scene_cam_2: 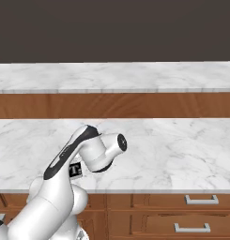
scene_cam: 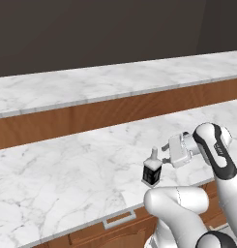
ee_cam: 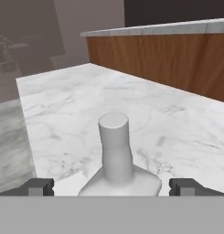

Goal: Place the drinks on the dining counter in a tight cluster.

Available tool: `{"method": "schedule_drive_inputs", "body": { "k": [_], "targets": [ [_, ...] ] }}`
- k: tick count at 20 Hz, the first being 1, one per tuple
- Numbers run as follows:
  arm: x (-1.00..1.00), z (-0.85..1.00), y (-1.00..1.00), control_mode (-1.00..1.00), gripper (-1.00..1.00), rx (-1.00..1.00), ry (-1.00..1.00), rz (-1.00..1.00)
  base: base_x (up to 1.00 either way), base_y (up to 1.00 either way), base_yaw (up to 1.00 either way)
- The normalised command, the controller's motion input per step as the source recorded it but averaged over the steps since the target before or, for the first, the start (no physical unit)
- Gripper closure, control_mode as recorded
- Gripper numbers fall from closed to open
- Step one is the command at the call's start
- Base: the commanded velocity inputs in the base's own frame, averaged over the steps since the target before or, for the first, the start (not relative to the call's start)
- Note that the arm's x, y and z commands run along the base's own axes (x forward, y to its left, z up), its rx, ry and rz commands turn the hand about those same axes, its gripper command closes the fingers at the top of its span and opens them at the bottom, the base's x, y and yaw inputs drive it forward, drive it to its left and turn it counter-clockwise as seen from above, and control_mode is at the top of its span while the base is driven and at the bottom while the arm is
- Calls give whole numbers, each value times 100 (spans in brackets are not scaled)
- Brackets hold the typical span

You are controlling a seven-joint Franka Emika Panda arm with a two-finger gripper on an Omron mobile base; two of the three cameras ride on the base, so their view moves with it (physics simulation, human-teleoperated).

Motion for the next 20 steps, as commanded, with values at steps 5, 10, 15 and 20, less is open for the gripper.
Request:
{"method": "schedule_drive_inputs", "body": {
  "k": [5,10,15,20],
  "targets": [
    [5,-7,8,-100,-100,0,1,0,0,0,0],
    [7,-16,5,-100,-100,0,0,0,0,0,0],
    [6,-8,4,-100,-100,0,0,0,0,0,0],
    [11,0,0,-100,-100,0,0,0,0,0,0]
  ]
}}
